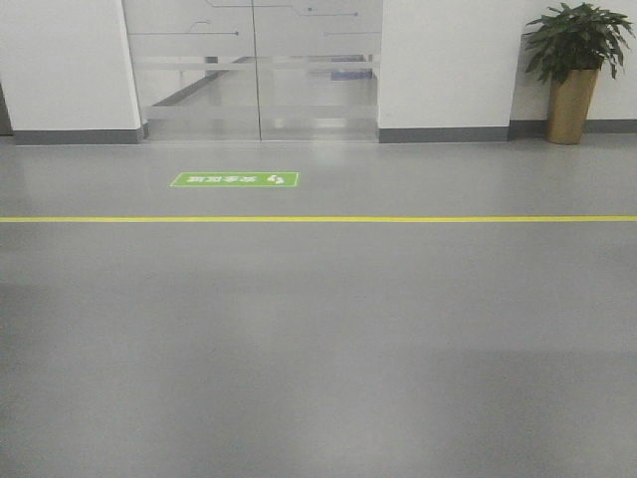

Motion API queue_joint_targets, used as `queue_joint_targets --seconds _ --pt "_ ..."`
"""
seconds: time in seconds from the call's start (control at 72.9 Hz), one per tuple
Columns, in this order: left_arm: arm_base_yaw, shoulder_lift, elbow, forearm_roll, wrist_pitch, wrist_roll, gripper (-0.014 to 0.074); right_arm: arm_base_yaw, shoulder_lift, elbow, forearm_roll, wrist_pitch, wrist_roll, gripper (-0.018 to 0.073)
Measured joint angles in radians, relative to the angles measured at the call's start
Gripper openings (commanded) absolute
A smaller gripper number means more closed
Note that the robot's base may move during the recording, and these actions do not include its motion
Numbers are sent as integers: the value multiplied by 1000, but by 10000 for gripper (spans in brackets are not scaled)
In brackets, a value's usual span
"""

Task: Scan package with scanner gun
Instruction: 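Turn the base toward the red table and approach it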

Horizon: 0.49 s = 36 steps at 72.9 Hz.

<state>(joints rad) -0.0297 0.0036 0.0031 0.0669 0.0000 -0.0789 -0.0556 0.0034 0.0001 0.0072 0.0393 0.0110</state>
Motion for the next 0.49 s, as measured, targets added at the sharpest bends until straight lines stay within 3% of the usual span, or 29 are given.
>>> queue_joint_targets --seconds 0.494 --pt "0 0 0 0 0 0 -111 0 0 0 0 0 0 -168"
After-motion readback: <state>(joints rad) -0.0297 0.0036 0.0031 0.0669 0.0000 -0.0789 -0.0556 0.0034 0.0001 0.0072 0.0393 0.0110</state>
